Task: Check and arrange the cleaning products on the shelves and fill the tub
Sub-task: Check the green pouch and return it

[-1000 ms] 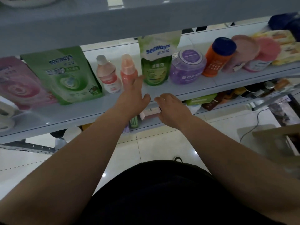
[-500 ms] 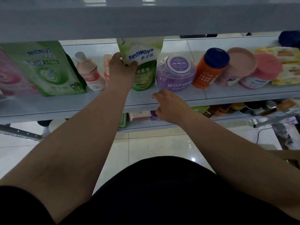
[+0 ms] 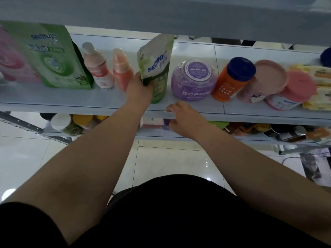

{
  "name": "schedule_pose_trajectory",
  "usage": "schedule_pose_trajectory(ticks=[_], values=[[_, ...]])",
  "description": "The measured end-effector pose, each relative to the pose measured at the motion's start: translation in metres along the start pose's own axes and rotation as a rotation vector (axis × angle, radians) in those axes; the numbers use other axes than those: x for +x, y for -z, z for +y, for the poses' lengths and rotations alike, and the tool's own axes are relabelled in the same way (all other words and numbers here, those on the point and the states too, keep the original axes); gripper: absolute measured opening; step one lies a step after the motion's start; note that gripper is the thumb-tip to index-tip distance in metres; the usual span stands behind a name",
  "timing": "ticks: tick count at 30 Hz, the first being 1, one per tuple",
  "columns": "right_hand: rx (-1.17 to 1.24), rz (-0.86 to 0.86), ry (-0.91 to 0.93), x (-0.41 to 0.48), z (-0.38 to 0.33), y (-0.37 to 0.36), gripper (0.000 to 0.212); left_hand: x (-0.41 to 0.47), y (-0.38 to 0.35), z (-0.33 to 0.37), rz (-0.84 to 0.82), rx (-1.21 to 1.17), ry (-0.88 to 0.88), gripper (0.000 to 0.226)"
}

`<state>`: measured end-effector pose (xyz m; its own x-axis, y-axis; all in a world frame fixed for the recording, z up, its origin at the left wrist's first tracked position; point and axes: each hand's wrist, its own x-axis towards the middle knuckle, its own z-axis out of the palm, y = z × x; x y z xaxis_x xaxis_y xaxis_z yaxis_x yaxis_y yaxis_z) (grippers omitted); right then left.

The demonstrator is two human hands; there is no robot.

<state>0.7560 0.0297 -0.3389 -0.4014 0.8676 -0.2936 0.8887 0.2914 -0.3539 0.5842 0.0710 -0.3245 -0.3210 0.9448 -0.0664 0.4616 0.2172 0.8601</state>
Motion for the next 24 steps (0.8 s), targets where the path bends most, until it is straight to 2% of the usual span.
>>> schedule_pose_trajectory(ticks=[2,5,9,11,14,17,20,24], values=[[0.102,0.022,-0.043,-0.002,0.001,-0.004,0.052,-0.008,0.006,-0.002,-0.029,-0.001,0.003,0.032],[0.401,0.111,-0.147,-0.005,-0.003,-0.011,0.056,-0.027,0.019,-0.008,-0.092,0.020,0.016,0.033],[0.764,0.219,-0.288,-0.020,-0.023,-0.008,0.071,-0.055,0.049,-0.015,-0.165,-0.007,0.049,0.021],[0.899,0.125,-0.279,-0.031,-0.034,-0.007,0.064,-0.070,0.068,-0.018,-0.163,-0.105,0.082,0.014],[1.398,-0.032,-0.249,-0.049,-0.058,-0.013,0.046,-0.087,0.089,-0.021,-0.180,-0.262,0.176,0.014],[1.734,-0.008,-0.274,-0.059,-0.087,-0.021,0.047,-0.096,0.103,-0.024,-0.240,-0.380,0.227,0.013],[1.821,-0.001,-0.288,-0.063,-0.105,-0.029,0.047,-0.101,0.118,-0.031,-0.277,-0.339,0.163,0.012],[1.713,0.119,-0.311,-0.069,-0.125,-0.034,0.035,-0.104,0.138,-0.041,-0.371,-0.302,0.143,0.020]])
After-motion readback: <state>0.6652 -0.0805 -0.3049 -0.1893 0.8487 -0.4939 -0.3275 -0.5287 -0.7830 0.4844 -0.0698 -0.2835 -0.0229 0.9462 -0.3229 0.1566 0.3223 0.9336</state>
